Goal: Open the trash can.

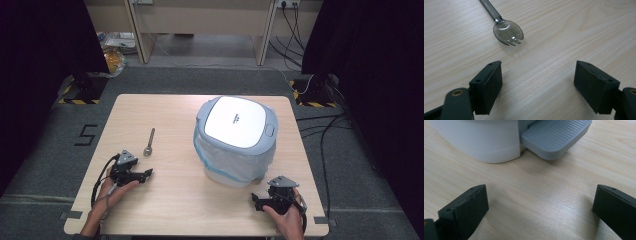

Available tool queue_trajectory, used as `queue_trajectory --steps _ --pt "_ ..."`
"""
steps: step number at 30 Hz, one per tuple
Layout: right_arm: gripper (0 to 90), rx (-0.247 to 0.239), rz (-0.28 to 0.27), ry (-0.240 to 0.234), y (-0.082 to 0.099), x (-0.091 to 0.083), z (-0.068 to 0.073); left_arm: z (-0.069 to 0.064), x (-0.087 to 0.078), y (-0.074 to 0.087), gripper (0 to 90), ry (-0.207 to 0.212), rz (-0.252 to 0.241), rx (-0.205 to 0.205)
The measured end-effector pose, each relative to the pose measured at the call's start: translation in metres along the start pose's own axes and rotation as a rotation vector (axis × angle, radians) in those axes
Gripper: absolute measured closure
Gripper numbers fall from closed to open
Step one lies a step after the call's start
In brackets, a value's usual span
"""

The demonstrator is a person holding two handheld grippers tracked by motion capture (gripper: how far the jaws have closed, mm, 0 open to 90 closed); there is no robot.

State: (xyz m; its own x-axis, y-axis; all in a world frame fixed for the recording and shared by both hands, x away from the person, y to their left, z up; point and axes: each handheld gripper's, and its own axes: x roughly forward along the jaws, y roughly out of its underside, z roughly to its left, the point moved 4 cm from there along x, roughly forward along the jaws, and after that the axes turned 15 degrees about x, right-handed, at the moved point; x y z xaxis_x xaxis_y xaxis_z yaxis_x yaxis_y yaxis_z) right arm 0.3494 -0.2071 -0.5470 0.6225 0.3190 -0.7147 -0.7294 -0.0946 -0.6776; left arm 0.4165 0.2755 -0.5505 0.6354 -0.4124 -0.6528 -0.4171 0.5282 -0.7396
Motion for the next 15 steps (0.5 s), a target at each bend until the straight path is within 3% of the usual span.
queue_trajectory --steps 15 --pt "2.8 0.004 -0.006 0.004 -0.0002 -0.0007 -0.0006 0.0000 0.0000 0.0000 22.2 0.000 0.000 0.000"
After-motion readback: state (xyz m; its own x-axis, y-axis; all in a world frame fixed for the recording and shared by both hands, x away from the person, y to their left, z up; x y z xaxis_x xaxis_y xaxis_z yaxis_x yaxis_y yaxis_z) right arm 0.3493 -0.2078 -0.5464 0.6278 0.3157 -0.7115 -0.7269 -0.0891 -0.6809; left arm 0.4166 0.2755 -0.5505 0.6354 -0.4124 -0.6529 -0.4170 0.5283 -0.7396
